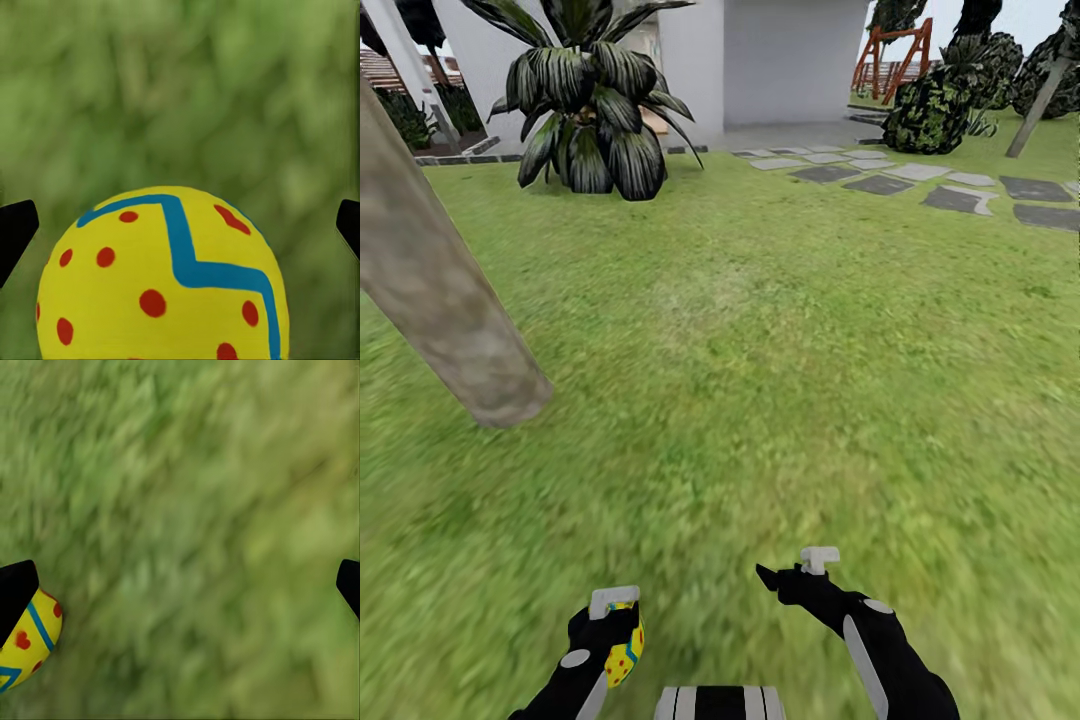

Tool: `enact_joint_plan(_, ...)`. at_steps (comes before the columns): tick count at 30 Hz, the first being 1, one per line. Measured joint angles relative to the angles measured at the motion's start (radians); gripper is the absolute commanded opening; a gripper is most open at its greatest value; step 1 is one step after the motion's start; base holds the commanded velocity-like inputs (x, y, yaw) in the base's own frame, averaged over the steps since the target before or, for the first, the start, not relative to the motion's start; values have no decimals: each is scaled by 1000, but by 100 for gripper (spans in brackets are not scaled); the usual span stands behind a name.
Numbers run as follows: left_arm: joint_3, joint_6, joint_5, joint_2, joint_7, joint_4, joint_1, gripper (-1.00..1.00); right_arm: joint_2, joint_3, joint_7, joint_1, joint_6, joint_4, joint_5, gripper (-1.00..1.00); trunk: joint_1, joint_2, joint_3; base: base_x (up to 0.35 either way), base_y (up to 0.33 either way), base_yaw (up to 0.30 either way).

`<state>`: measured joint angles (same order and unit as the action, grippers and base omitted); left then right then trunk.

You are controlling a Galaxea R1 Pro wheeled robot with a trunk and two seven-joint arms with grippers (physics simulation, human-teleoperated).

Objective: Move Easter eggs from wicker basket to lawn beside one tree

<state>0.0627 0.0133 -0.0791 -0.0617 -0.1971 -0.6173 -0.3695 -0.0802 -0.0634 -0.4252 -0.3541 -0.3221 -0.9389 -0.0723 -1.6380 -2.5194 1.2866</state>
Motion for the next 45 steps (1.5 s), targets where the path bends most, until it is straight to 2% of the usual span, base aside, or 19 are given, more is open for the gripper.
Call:
enact_joint_plan(10,-1,2,0,0,-2,-3,0,100,1,-1,0,0,2,0,-1,100,5,2,-39,0,0,0)
enact_joint_plan(13,-1,11,0,0,-3,-31,0,100,2,-1,-1,0,3,0,-4,100,6,3,-50,0,0,0)
enact_joint_plan(18,0,101,0,3,-4,-161,2,100,3,-5,-37,0,6,0,-3,100,8,4,-70,0,0,0)
enact_joint_plan(19,0,148,0,2,-4,-225,6,100,3,-9,-57,0,4,0,-1,100,9,4,-74,0,0,0)
enact_joint_plan(25,0,215,-1,0,-4,-287,10,100,3,-11,-66,0,6,0,-1,100,11,6,-97,0,0,0)
enact_joint_plan(32,0,266,-16,-1,-3,-304,11,100,3,-11,-67,0,8,0,-1,100,14,8,-124,0,0,0)
enact_joint_plan(37,0,278,-32,0,-3,-306,11,100,3,-11,-68,0,8,0,-1,100,17,9,-143,0,0,0)
enact_joint_plan(45,-2,281,-38,1,-4,-302,10,100,3,-11,-68,0,7,0,-1,100,20,11,-174,0,0,0)
